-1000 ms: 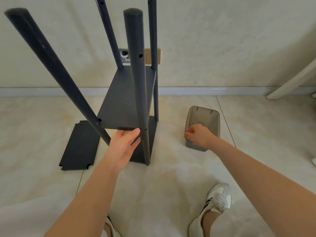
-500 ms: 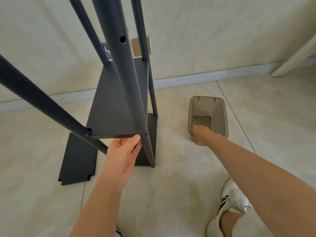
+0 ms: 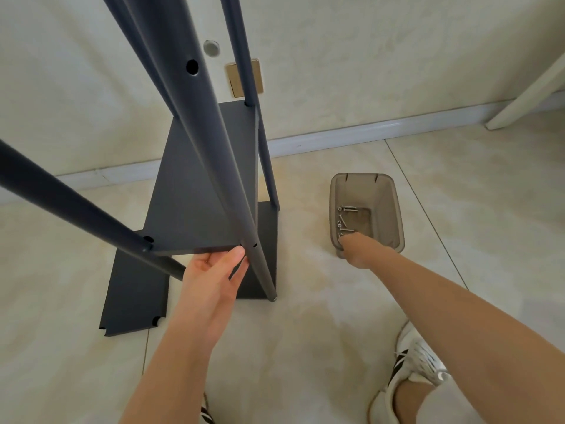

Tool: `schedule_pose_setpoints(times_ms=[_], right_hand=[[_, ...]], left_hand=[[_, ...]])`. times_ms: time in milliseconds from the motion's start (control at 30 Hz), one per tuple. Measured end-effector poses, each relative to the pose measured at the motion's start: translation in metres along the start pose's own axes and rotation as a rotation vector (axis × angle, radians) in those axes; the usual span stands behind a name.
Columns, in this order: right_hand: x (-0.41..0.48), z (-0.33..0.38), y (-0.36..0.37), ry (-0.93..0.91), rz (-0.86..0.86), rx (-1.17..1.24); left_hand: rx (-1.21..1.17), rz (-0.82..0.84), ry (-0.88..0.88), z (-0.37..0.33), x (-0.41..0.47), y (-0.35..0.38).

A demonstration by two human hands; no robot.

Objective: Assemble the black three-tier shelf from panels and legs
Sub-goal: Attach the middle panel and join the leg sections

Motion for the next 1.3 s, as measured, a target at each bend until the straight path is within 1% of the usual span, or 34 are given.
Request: schedule_pose_setpoints(times_ms=[200,400,533,667,833,933,967,1033,1100,1167,1233,1300], right_hand=[[-0.021,0.007,0.013,-0.116,0.104,-0.053],[-0.055,0.013,0.026,-0.194,0.16,-0.125],[-0.075,0.019,0.047,-0.201,0.197,-0.156],[-0.084,0.025,0.059,-0.207,0.207,-0.159],[-0.09,0.025,0.058,-0.179,0.211,-0.151],[-0.092,0.026,0.05,-0.143,0.26,-0.11],[-0.093,0.028,0.044,-0.123,0.262,-0.072],[-0.096,0.035,0.023,-0.066,0.19,0.072],[-0.1,0.048,-0.005,-0.017,0.084,0.281],[-0.104,0.064,-0.033,-0.031,0.051,0.557],[-0.112,0.082,-0.061,-0.073,0.08,0.877],[-0.123,0.102,-0.089,-0.114,0.185,1.202]], left_hand=[[-0.008,0.03,-0.006,-0.003,-0.007,0.01],[0.032,0.028,-0.01,-0.004,-0.009,0.012],[0.041,0.014,-0.018,-0.005,-0.009,0.013],[-0.036,-0.012,-0.053,-0.007,-0.009,0.014],[-0.069,-0.095,-0.117,-0.007,-0.009,0.014],[-0.079,-0.112,-0.127,-0.008,-0.009,0.014],[-0.076,-0.113,-0.129,-0.008,-0.01,0.014],[-0.064,-0.11,-0.131,-0.01,-0.01,0.014],[-0.043,-0.093,-0.134,-0.011,-0.01,0.014],[-0.024,-0.072,-0.145,-0.013,-0.011,0.013],[-0.019,-0.062,-0.147,-0.015,-0.012,0.012],[-0.017,-0.051,-0.132,-0.016,-0.013,0.013]])
Point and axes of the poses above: each hand's wrist, its own x-axis towards the middle knuckle, its own y-axis out of the palm, z = x × y, the point moved 2 cm from there along x, towards the middle knuckle, and after that the axes turned 10 degrees about y, right-handed, at the moved point
